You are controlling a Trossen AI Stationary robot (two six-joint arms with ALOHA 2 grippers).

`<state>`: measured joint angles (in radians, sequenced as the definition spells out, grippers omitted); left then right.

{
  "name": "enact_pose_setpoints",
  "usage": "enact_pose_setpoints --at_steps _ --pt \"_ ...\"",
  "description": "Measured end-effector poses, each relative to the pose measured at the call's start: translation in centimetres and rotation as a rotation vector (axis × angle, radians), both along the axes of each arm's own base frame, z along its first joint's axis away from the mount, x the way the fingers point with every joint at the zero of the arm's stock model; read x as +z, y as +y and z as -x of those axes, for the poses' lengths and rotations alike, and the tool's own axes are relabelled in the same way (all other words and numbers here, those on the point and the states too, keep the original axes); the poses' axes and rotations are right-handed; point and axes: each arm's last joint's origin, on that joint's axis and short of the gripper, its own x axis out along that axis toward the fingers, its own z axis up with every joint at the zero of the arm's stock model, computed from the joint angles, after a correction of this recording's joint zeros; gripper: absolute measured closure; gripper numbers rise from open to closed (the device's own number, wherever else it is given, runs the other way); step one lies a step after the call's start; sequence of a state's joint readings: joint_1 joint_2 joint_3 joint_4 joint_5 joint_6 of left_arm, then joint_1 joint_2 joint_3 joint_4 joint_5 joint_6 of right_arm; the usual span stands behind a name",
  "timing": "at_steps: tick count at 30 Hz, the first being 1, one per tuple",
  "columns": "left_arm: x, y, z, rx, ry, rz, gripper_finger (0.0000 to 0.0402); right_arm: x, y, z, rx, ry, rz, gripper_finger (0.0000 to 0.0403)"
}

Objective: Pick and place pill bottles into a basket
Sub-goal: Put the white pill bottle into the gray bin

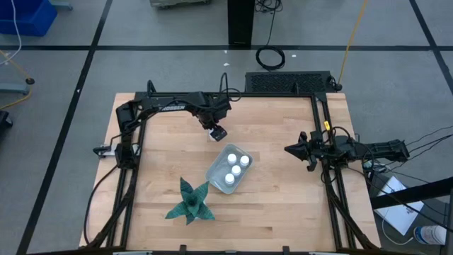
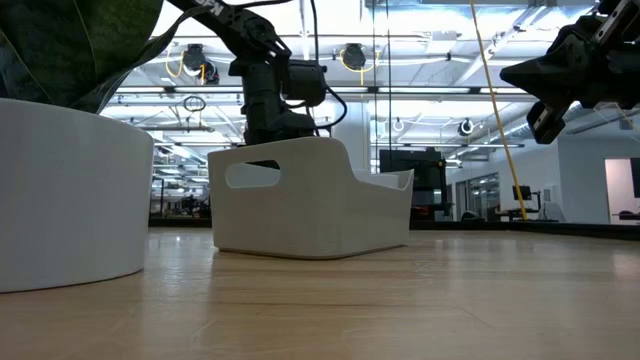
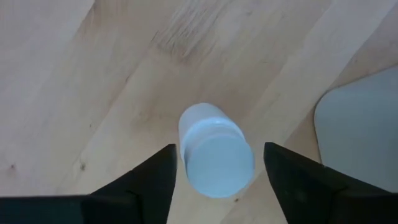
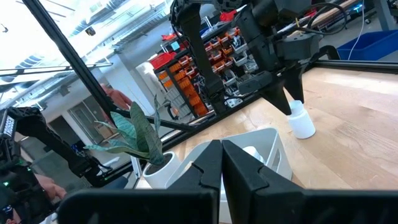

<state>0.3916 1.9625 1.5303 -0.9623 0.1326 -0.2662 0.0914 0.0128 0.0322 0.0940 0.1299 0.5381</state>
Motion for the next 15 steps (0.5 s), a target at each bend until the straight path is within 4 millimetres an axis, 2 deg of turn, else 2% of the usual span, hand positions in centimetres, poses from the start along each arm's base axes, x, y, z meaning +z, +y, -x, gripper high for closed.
enact_pose_setpoints --at_steps 15 --pt "0.01 -0.03 0.00 0.004 0.001 0.000 0.0225 0.00 0.00 0.00 0.000 0.000 0.000 0.0399"
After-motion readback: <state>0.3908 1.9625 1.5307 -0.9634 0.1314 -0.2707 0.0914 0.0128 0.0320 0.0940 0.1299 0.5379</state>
